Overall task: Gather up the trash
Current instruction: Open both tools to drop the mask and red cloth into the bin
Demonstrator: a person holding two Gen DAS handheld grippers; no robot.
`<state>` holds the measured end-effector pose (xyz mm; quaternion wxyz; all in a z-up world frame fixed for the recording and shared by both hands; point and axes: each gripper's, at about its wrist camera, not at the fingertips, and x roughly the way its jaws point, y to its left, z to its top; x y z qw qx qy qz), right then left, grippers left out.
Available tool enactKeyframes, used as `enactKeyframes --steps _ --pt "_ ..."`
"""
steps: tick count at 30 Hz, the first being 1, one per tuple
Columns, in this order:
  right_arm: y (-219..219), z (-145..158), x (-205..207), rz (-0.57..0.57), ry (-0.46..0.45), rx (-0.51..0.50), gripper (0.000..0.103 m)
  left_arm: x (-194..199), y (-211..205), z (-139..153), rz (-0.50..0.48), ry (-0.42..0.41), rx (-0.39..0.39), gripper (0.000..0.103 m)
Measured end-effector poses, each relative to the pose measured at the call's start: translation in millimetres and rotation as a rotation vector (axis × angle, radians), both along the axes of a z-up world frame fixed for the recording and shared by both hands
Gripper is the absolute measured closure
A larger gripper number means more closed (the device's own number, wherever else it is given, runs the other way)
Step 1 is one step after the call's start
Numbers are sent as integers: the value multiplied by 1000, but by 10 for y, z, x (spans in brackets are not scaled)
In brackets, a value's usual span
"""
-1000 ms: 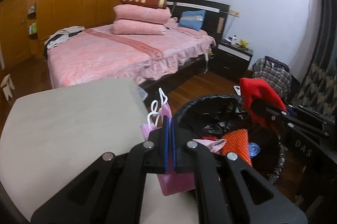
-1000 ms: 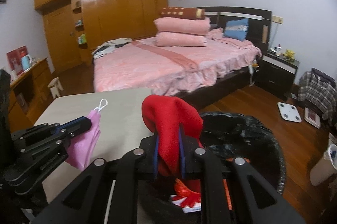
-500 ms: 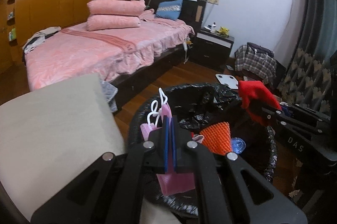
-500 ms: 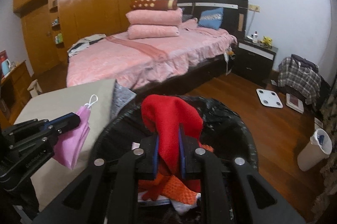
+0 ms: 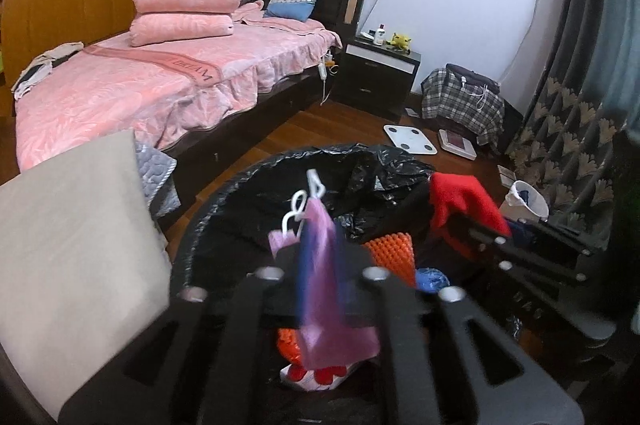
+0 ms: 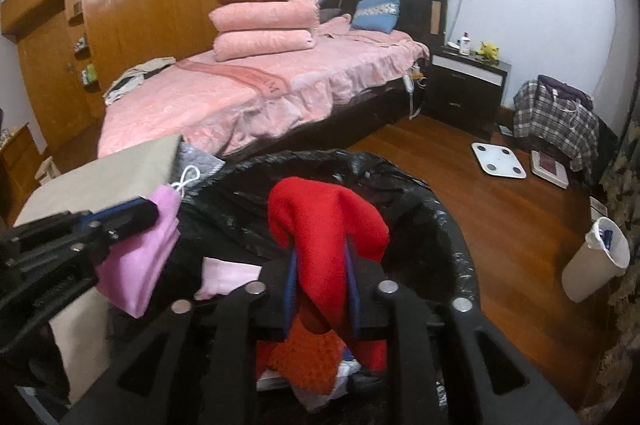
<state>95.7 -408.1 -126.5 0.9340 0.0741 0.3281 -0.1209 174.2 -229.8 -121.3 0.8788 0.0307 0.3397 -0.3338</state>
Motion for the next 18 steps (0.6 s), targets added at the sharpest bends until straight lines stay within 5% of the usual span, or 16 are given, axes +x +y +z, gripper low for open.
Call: enactKeyframes --steps 1,2,4,10,18 --pt "-37 -39 3 -8 11 -4 69 7 6 7 -1 -1 -15 54" --pt "-49 -50 5 -13 12 -6 62 8 21 14 -1 -1 -25 48" --pt "-72 -60 -13 -27 12 -9 54 4 47 36 -5 -1 -39 45" --pt "-88 6 -133 -48 -18 -26 6 -49 250 138 38 -43 -22 18" --pt "173 259 -282 23 -27 -22 6 -225 724 326 131 -73 40 9"
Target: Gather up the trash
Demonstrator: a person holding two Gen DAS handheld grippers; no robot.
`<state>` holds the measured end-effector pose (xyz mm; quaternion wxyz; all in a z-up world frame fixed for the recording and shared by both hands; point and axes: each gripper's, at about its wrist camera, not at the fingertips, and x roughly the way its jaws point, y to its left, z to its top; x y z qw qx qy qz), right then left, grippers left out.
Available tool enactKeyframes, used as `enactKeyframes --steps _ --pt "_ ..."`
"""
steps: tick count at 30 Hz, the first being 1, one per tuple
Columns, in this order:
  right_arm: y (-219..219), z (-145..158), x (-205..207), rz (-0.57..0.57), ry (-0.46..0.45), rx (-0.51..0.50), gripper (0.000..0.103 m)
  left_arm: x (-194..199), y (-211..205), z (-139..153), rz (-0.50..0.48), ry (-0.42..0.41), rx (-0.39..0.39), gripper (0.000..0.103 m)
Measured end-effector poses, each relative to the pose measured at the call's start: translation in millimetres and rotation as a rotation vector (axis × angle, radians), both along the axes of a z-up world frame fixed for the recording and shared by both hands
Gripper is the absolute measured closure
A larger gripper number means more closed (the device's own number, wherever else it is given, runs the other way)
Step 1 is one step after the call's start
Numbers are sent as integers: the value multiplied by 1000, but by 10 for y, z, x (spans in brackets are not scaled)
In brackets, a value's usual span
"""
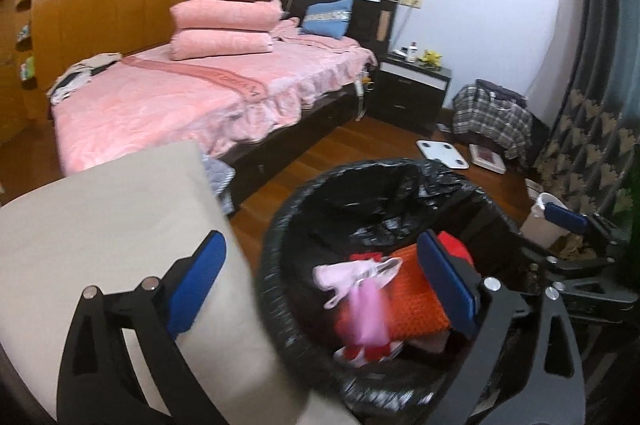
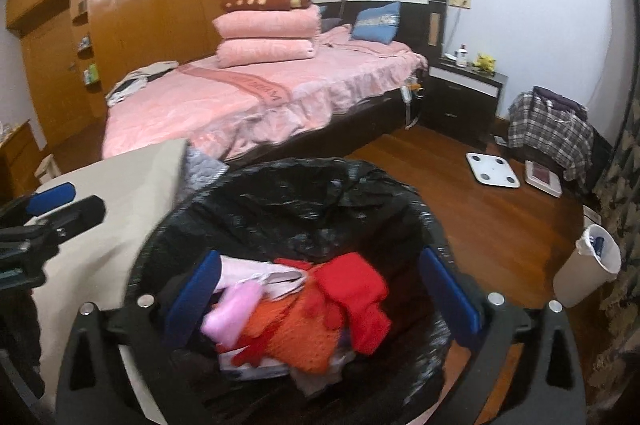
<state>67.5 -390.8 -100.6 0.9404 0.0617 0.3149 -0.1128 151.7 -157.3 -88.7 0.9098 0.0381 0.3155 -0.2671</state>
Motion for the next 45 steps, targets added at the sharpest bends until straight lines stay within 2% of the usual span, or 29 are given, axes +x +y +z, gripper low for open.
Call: enactKeyframes --steps 5,12,22,30,45 --pt "310 196 -109 60 -8 15 6 -188 284 130 59 -27 33 9" --pt "695 432 -205 121 -43 33 6 -451 672 280 135 -19 28 9" --pt "1129 677 -334 207 -71 7 6 -761 1121 565 231 -63 20 9" --pt "1334 771 -426 245 -97 -13 6 -945 1231 694 249 -95 12 9" --pt "1387 854 -505 255 -129 -30 6 -1052 1291 755 253 -122 1 9"
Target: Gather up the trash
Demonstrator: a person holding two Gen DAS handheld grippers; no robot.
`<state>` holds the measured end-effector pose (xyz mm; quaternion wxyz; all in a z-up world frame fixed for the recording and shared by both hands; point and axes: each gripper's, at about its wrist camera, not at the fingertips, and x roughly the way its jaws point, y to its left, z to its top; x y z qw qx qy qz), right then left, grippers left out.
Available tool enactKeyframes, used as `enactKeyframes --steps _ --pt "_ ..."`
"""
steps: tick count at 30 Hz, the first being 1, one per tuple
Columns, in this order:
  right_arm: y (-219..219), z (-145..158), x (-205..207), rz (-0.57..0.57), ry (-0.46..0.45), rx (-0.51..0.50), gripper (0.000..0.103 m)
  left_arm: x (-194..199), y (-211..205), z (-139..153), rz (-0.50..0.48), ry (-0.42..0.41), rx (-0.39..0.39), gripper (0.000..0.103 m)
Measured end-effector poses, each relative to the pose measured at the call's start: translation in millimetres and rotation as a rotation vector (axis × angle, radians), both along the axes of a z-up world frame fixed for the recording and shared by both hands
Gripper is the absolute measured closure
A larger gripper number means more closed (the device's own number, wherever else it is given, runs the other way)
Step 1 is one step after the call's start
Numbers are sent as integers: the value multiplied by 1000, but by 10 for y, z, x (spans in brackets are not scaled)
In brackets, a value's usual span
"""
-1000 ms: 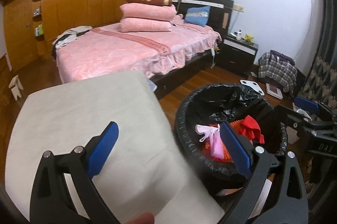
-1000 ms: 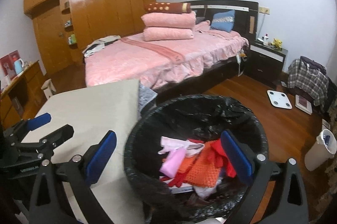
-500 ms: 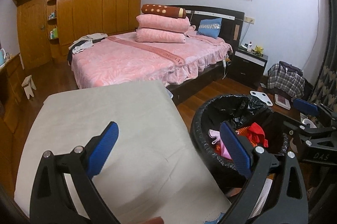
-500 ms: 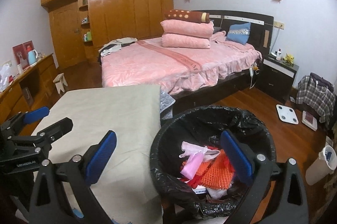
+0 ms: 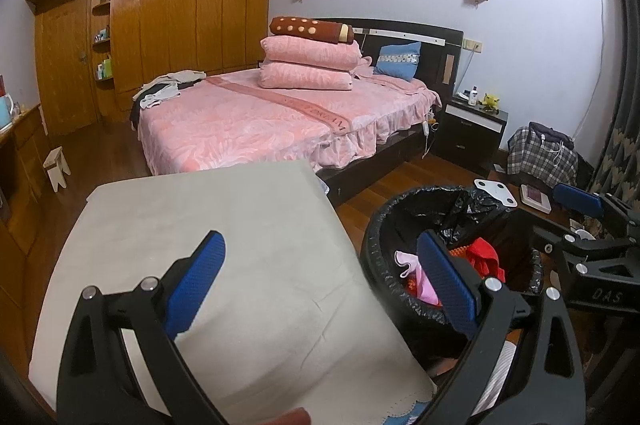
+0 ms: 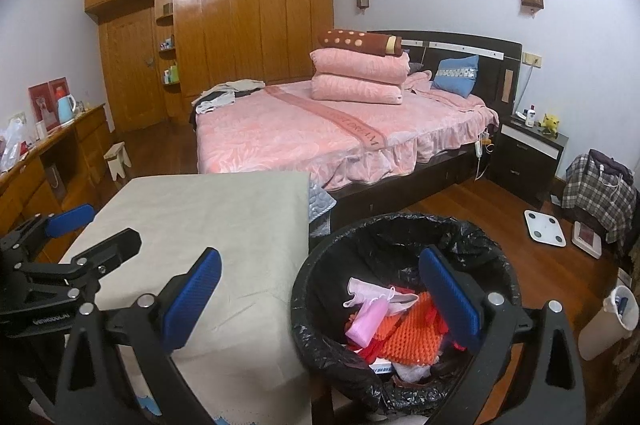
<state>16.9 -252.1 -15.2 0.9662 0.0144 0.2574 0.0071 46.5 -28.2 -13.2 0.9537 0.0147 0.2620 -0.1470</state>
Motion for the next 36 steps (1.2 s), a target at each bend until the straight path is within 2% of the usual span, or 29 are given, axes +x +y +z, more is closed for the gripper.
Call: enactKeyframes --steps 36 --pt "-1 59 9 -1 -14 -9 6 -14 31 21 4 -8 4 9"
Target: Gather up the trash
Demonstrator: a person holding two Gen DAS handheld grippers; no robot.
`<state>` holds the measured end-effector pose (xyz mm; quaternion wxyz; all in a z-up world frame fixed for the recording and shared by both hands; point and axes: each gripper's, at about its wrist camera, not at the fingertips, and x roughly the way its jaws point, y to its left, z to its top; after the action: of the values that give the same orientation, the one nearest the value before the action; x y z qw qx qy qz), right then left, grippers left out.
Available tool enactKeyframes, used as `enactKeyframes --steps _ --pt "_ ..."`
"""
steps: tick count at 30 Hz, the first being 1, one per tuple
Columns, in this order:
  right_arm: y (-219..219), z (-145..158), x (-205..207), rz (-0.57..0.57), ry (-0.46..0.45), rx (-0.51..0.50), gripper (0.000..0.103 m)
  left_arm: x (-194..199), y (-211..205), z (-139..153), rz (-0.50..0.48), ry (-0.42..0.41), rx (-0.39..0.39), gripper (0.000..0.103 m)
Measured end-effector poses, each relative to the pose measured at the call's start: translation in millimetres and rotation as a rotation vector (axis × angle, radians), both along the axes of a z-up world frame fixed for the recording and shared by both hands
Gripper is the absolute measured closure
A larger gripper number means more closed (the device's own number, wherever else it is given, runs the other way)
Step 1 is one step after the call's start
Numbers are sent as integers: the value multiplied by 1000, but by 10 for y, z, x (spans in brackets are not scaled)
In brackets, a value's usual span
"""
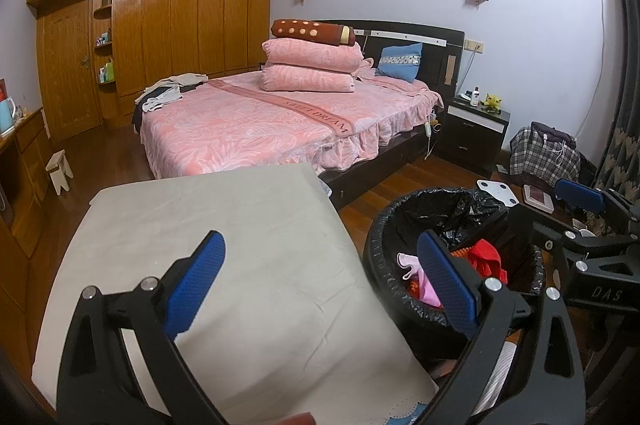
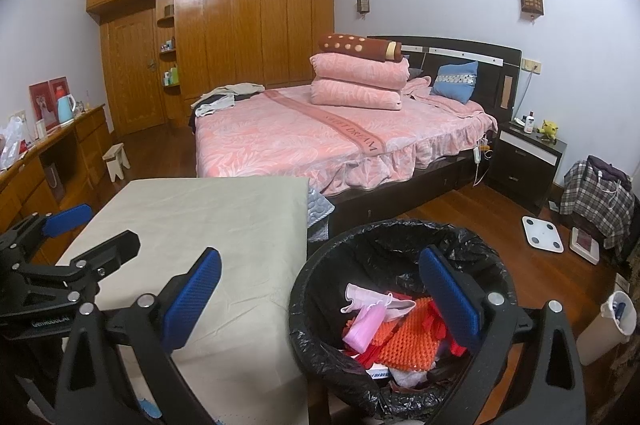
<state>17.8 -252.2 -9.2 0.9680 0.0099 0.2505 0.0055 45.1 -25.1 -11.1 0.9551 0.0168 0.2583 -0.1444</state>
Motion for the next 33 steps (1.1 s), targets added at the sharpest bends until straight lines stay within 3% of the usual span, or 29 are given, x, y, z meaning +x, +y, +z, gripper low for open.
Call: enactKeyframes --steps 33 --pt "-12 42 27 2 -6 -3 6 -2 -8 12 0 -1 0 9"
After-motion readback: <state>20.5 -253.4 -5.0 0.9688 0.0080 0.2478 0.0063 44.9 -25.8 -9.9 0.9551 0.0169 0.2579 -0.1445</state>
